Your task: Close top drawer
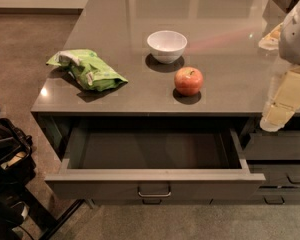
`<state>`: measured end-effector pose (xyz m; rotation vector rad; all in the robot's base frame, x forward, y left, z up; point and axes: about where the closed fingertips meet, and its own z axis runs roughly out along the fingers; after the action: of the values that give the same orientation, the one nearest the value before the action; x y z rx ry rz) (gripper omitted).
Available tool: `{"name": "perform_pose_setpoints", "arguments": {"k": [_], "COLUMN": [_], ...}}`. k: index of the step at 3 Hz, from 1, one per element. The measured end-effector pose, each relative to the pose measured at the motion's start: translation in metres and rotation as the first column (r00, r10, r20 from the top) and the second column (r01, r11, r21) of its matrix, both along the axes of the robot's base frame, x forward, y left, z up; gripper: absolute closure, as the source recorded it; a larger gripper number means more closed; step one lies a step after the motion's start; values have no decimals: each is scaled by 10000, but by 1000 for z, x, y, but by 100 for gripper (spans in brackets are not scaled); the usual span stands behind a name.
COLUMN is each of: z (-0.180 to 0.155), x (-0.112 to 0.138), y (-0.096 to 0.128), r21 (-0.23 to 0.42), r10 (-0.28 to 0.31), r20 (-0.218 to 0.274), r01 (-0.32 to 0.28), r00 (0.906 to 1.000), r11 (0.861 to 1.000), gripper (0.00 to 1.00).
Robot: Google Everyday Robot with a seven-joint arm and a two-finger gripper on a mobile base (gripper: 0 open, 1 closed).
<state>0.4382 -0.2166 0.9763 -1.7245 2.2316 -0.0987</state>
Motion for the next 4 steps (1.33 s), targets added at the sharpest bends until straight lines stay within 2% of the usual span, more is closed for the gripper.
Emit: {"name": "perform_pose_setpoints", "arguments": {"k": [2, 3, 4], "z": [-11, -44, -99], "x": [-7, -42, -69], "y": [0, 15, 22], "r21": [256, 1423, 2876], "r10": [-73, 19, -320], "r20": [-54, 223, 335], "r01": [74, -51, 211], "r00": [10000, 9997, 9989], "r11": [9996, 9898, 9575], "gripper": [0, 0, 0]}}
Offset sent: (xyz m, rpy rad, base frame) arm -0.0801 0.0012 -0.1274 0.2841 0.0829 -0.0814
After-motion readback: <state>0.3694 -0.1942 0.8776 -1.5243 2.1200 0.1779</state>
